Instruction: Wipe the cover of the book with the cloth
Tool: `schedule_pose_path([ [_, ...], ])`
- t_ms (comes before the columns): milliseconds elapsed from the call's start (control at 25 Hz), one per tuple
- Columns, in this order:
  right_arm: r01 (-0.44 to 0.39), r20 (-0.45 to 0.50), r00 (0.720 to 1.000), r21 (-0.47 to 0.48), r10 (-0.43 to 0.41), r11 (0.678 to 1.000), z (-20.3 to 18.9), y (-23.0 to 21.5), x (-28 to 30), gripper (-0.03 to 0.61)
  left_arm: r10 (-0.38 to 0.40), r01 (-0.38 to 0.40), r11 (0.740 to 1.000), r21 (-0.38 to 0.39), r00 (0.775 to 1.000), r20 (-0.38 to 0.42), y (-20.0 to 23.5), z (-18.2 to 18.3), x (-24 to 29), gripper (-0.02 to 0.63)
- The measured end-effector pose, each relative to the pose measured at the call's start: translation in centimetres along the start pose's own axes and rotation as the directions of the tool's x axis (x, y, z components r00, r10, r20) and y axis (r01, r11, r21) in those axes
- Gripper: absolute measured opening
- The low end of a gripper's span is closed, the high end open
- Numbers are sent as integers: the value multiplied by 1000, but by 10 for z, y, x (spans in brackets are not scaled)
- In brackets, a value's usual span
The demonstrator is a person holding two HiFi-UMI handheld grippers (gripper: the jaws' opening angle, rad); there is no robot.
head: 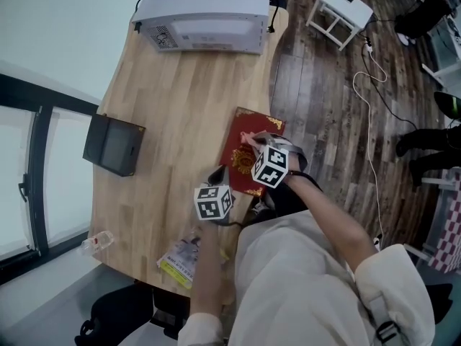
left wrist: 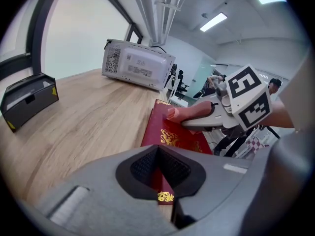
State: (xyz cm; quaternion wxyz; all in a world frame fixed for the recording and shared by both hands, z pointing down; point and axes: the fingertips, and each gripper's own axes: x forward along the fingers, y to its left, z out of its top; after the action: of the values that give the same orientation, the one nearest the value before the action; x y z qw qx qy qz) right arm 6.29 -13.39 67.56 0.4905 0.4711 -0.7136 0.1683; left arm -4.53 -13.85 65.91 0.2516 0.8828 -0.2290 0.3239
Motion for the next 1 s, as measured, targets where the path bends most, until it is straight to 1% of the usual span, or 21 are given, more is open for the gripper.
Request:
schedule_pose_path([
  [160, -90, 8, 996, 0, 90, 996, 10, 35, -5, 26, -8, 8, 1000, 4, 1000, 6, 1, 0, -1, 7],
  [320, -142, 15, 990, -36, 143, 989, 15, 67, -12, 26, -16, 16, 1000, -1, 1000, 18, 1, 1, 0, 6],
  [520, -197, 29, 980, -67, 199, 978, 15, 119, -26, 26, -2, 1, 1000, 13, 1000, 13, 1, -2, -2, 6],
  [640, -235, 31, 970, -113, 240, 965, 15, 150, -38, 26, -3, 2, 1000, 11, 1000, 14, 1, -1, -2, 7],
  [720, -298, 25, 952, -149, 305, 943, 16, 174, -47, 26, -3, 3, 1000, 10, 1000, 14, 1, -1, -2, 6],
  [760, -358, 19, 931, -166, 366, 919, 16, 188, -52, 26, -6, 6, 1000, 9, 1000, 13, 1, -1, -2, 6],
  [840, -498, 19, 860, -195, 511, 845, 16, 216, -65, 26, -8, 8, 1000, 25, 1000, 14, 1, 0, -2, 7],
  [880, -536, 32, 832, -204, 553, 819, 15, 223, -71, 26, 4, -5, 998, 56, 1000, 20, 0, 1, -5, 6],
  [920, -543, 52, 825, -202, 563, 815, 14, 224, -77, 26, 24, -28, 994, 102, 999, 36, -1, 2, -12, 8],
  [960, -524, 79, 835, -186, 544, 831, 13, 216, -81, 26, 41, -49, 987, 152, 997, 58, -3, 4, -22, 8],
  [1000, -488, 112, 856, -151, 505, 860, 12, 200, -82, 26, 46, -60, 979, 195, 996, 76, -4, 6, -31, 8],
])
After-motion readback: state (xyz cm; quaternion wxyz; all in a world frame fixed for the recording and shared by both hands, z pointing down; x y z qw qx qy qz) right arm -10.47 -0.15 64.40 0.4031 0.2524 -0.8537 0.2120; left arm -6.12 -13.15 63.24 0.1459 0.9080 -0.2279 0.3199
